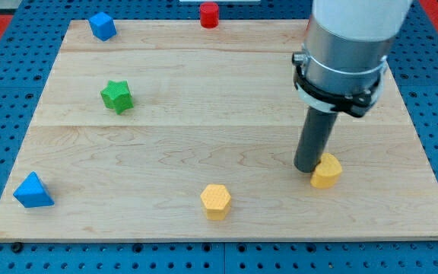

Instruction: Move your arm away from the yellow heart

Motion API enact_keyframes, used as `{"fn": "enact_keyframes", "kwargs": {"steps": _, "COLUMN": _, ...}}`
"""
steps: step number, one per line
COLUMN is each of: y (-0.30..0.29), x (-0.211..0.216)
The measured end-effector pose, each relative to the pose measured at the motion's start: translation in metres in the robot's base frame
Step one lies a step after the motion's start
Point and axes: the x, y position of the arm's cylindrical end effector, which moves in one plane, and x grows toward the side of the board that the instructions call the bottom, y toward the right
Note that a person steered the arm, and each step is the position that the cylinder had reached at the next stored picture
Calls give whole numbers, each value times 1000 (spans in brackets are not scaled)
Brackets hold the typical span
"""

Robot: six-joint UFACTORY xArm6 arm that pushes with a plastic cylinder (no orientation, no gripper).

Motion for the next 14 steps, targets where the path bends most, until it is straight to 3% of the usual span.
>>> {"fn": "enact_keyframes", "kwargs": {"steps": 3, "y": 18, "x": 23}}
{"fn": "enact_keyframes", "kwargs": {"steps": 5, "y": -23, "x": 83}}
{"fn": "enact_keyframes", "kwargs": {"steps": 7, "y": -111, "x": 89}}
{"fn": "enact_keyframes", "kwargs": {"steps": 9, "y": -138, "x": 64}}
{"fn": "enact_keyframes", "kwargs": {"steps": 10, "y": -198, "x": 63}}
{"fn": "enact_keyframes", "kwargs": {"steps": 11, "y": -234, "x": 38}}
{"fn": "enact_keyframes", "kwargs": {"steps": 13, "y": -233, "x": -61}}
{"fn": "enact_keyframes", "kwargs": {"steps": 14, "y": -217, "x": -87}}
